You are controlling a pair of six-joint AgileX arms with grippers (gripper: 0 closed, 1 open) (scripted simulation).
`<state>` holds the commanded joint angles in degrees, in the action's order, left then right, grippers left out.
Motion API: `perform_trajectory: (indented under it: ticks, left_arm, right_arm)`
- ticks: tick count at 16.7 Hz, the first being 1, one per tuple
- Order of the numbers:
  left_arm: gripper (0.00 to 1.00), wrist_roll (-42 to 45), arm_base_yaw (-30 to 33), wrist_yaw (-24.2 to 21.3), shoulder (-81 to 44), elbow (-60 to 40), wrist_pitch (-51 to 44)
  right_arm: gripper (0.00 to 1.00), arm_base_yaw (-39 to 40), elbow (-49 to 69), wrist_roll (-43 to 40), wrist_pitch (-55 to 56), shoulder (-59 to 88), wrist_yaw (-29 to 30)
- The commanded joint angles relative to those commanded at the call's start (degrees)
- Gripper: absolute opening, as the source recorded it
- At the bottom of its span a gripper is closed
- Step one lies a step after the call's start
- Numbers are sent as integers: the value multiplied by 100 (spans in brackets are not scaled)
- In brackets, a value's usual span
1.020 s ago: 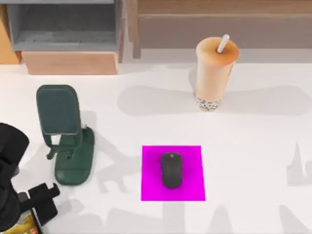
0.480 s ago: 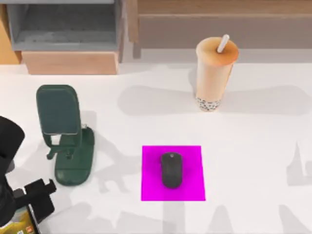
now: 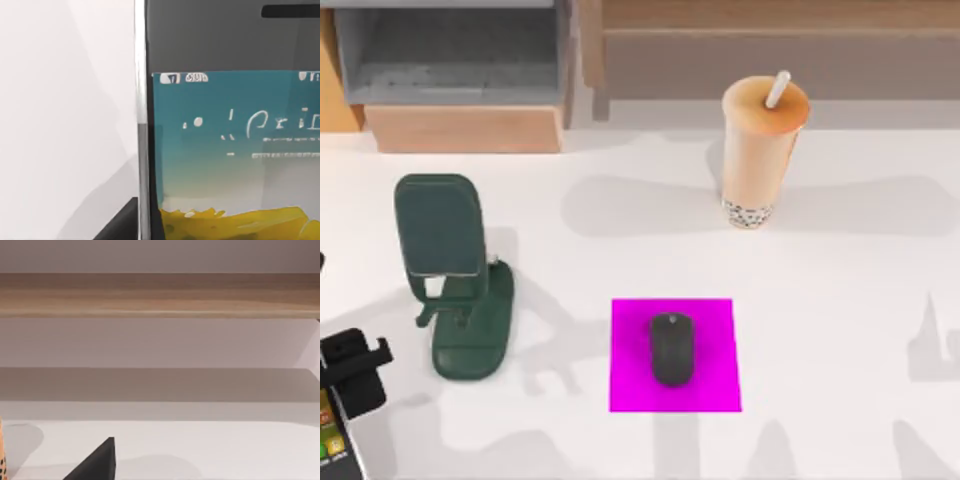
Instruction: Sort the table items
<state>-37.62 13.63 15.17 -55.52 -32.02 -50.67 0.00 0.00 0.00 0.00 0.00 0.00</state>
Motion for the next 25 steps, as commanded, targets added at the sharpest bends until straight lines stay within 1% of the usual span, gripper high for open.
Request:
perform_trajectory:
  ticks: [2, 5, 7, 10, 13, 16, 23, 25]
  left_arm:
    - [0, 164, 105, 430, 477, 0, 71]
    - [0, 468, 484, 972, 1003, 11, 469]
    - [0, 717, 871, 1238, 1202, 33, 952]
    - [0, 1118, 1580, 1516, 1264, 81, 1869]
    - [0, 1507, 2259, 1714, 1169, 133, 2836]
    - [0, 1799, 2692, 1869, 1085, 176, 3392]
    - [0, 1855, 2740, 1889, 1104, 154, 3452]
    - [0, 1914, 2733, 1818, 1276, -32, 3307]
  right_arm:
    - [100, 0, 0, 0, 0, 0, 0]
    - [100, 0, 0, 0, 0, 0, 0]
    - [100, 0, 0, 0, 0, 0, 0]
    - [100, 0, 0, 0, 0, 0, 0]
    - [100, 0, 0, 0, 0, 0, 0]
    - [100, 0, 0, 0, 0, 0, 0]
    - [100, 0, 0, 0, 0, 0, 0]
    - [100, 0, 0, 0, 0, 0, 0]
